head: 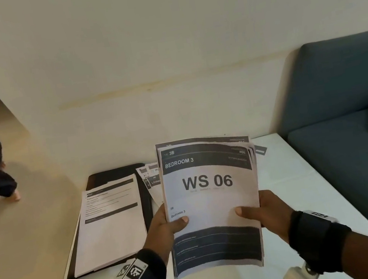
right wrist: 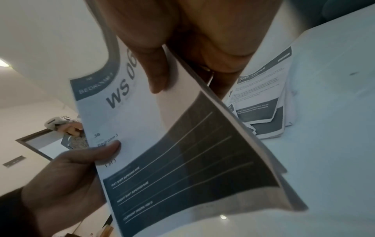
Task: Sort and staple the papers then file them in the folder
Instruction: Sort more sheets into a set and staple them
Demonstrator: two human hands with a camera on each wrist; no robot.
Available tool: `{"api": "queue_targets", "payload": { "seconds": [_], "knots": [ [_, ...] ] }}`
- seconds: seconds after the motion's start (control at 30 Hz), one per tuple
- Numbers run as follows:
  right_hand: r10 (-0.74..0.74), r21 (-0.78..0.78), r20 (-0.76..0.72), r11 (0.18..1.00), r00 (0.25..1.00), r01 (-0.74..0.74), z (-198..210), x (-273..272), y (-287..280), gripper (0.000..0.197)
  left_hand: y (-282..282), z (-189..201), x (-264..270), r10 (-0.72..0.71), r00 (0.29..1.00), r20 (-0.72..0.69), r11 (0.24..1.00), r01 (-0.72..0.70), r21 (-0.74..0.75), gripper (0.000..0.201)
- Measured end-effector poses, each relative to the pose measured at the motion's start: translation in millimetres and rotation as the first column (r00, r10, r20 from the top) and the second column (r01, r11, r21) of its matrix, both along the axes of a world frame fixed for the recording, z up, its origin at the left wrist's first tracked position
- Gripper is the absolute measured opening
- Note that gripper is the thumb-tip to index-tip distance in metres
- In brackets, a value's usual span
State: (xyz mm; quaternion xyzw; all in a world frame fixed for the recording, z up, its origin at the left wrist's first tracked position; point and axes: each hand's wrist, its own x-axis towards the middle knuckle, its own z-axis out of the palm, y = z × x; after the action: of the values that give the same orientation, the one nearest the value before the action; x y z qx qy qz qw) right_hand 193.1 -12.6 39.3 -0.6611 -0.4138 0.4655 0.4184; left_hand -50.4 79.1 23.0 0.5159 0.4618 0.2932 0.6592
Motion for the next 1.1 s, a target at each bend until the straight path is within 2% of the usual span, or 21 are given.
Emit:
{"api": "queue_targets", "payload": {
  "seconds": [0.13, 0.2, 0.27, 0.33, 0.4, 0.43, 0.5, 0.6, 0.73, 0.87, 1.0, 1.1],
  "knots": [
    [-0.002, -0.006, -0.021, 1.0, 1.0, 0.002, -17, 6, -12, 0.017, -4, -7, -5, -0.047, 0.998, -0.049, 0.994, 0.051, 0.101, 0.028],
    [0.052, -0.023, -0.006, 0.998, 0.999, -0.052, -27, 9, -20, 0.03, -8, -12, -7, -0.07, 0.994, -0.079, 0.991, 0.078, 0.112, 0.025],
    [0.083, -0.018, 0.024, 0.996, 0.996, -0.083, -35, 10, -25, 0.039, -11, -17, -7, -0.151, 0.981, -0.12, 0.981, 0.164, 0.104, 0.027],
    [0.071, 0.004, -0.011, 0.997, 0.997, -0.071, -43, 12, -26, 0.048, -14, -19, -5, -0.188, 0.975, -0.117, 0.978, 0.197, 0.071, 0.041],
    [0.039, 0.025, -0.021, 0.999, 0.999, -0.039, -42, 11, -24, 0.032, -17, -19, -1, -0.175, 0.98, -0.092, 0.982, 0.181, 0.059, 0.055],
    [0.028, 0.035, -0.016, 0.999, 0.999, -0.027, -41, 11, -23, 0.022, -18, -18, 2, -0.152, 0.984, -0.096, 0.984, 0.159, 0.076, 0.054],
    [0.001, 0.069, -0.025, 0.998, 1.0, 0.001, -39, 10, -21, 0.019, -17, -16, 4, -0.111, 0.991, -0.074, 0.987, 0.118, 0.109, 0.047],
    [0.026, 0.105, -0.089, 0.994, 0.996, -0.017, -38, 11, -22, 0.039, -14, -16, 2, -0.108, 0.992, -0.058, 0.982, 0.116, 0.15, 0.04],
    [0.113, 0.062, -0.026, 0.992, 0.993, -0.111, -45, 12, -24, 0.036, -13, -29, -2, -0.227, 0.966, -0.123, 0.963, 0.242, 0.119, 0.073],
    [0.086, 0.06, 0.051, 0.994, 0.995, -0.089, -48, 11, -25, 0.024, -17, -38, 0, -0.17, 0.977, -0.126, 0.975, 0.186, 0.124, 0.064],
    [0.096, 0.095, 0.074, 0.99, 0.993, -0.103, -37, 9, -24, 0.026, -12, -31, 1, -0.094, 0.994, -0.063, 0.978, 0.104, 0.179, 0.065],
    [0.141, 0.055, 0.065, 0.988, 0.988, -0.145, -39, 8, -26, 0.03, -13, -28, -3, -0.163, 0.985, -0.064, 0.978, 0.169, 0.125, 0.059]
  ]
}}
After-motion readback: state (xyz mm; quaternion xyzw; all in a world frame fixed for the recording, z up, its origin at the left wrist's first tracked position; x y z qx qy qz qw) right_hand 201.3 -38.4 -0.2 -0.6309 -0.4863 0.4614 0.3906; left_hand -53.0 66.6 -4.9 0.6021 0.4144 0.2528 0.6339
